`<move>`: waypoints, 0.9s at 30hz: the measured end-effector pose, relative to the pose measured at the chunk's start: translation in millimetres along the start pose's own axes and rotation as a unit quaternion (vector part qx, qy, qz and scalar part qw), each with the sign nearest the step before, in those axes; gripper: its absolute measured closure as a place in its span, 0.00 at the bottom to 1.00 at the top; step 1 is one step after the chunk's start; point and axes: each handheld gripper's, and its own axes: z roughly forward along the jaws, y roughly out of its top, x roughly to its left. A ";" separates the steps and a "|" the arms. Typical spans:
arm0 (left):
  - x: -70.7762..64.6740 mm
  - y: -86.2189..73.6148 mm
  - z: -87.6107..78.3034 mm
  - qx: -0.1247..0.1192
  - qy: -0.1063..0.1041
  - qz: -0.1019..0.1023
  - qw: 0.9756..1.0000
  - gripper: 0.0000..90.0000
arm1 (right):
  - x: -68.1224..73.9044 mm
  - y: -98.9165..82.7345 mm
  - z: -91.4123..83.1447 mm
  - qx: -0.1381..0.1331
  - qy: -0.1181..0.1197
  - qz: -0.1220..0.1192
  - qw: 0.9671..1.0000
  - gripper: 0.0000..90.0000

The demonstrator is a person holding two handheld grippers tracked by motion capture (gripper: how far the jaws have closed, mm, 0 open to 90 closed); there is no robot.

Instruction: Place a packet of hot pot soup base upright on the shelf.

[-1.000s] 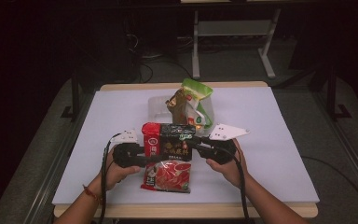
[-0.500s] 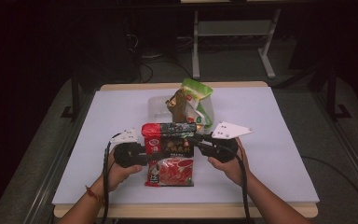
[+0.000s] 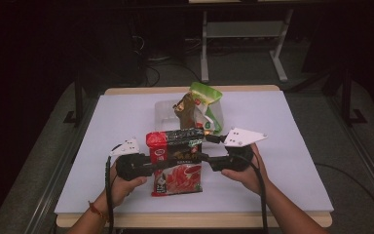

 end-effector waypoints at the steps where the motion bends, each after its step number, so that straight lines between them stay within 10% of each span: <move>1: -0.1 0.0 -0.8 0.000 -0.002 0.002 1.000 0.82 | -1.8 -0.8 -3.5 0.005 -0.007 0.000 1.000 0.33; 13: -4.4 4.1 -12.9 -0.021 0.025 0.017 0.999 0.84 | -31.1 -38.7 -29.4 0.104 -0.076 0.018 0.991 0.29; 27: -3.8 11.3 -28.1 -0.054 0.072 0.033 0.995 0.86 | -53.8 -69.0 -37.2 0.118 -0.111 0.076 0.984 0.27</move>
